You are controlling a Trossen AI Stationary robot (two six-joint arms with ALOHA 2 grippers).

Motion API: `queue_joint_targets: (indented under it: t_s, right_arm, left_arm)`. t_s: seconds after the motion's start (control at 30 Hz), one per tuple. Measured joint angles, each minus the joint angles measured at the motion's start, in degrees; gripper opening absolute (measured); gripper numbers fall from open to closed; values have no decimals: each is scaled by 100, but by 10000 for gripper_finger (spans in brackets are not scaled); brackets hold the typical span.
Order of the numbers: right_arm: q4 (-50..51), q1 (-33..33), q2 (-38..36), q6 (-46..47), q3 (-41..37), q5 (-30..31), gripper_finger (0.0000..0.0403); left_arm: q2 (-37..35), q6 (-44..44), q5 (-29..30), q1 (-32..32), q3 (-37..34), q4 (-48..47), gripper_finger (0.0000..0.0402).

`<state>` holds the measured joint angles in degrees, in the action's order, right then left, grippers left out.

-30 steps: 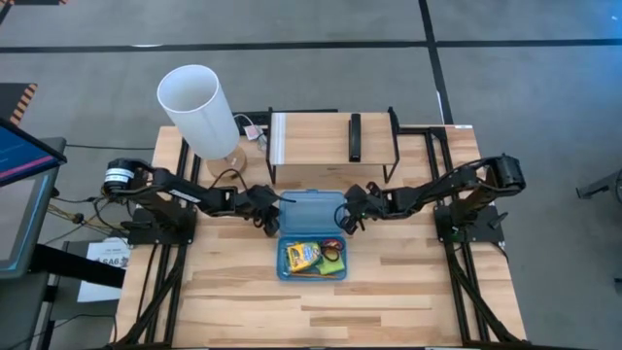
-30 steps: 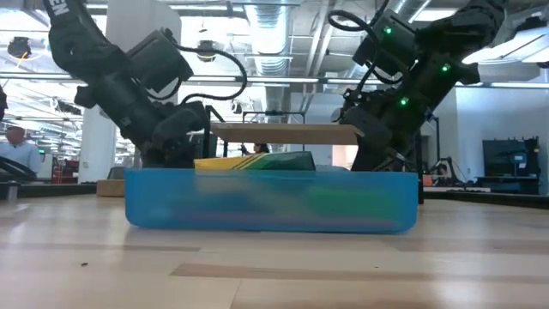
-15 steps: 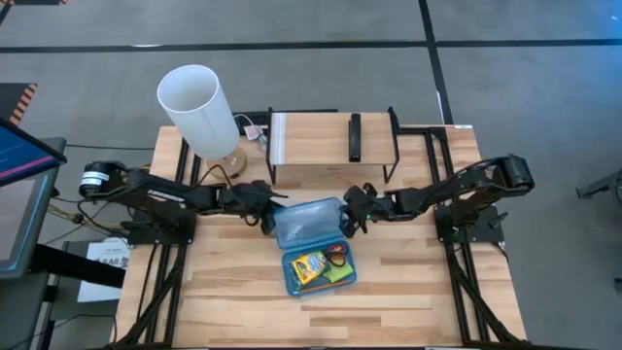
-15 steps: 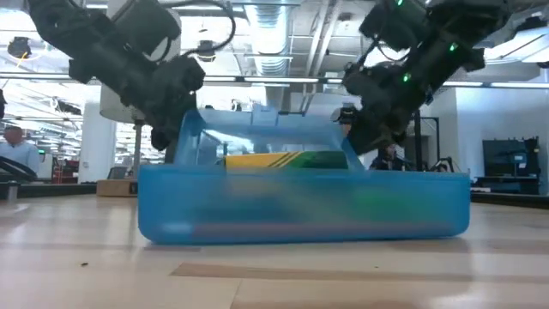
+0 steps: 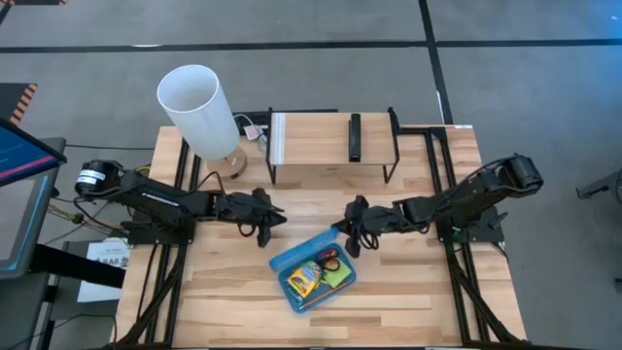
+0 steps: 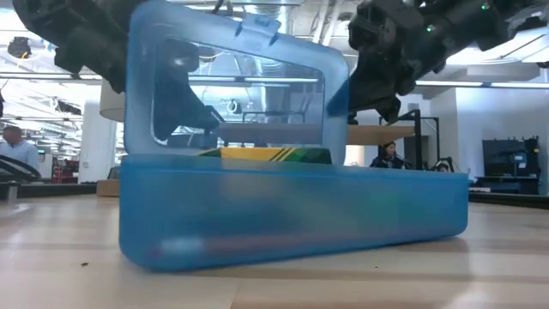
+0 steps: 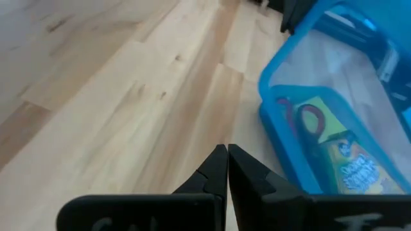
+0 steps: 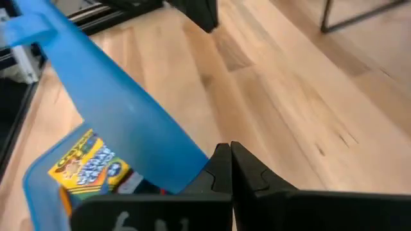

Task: Pack school essentials
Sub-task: Close the blue supply box

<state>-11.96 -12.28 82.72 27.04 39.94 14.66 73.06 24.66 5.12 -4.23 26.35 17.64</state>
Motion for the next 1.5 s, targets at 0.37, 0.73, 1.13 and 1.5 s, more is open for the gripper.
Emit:
queue_joint_targets:
  t_s: [0.37, 0.73, 1.13, 1.5]
  right_arm:
    - [251, -387, -2, -55, 3, -120, 8]
    - [303, -813, 0, -54, 3, -133, 8]
    - [268, -1004, 4, 145, 3, -131, 8]
    - [266, -1339, 4, 159, 1, -133, 8]
  left_arm:
    - [-1, 1, -19, -843, 411, 11, 0]
    - [204, 307, 1455, -2647, 686, 193, 0]
    - [2148, 453, 1662, -3113, 884, 2062, 0]
    - [2917, 788, 874, -3114, 1535, 1227, 0]
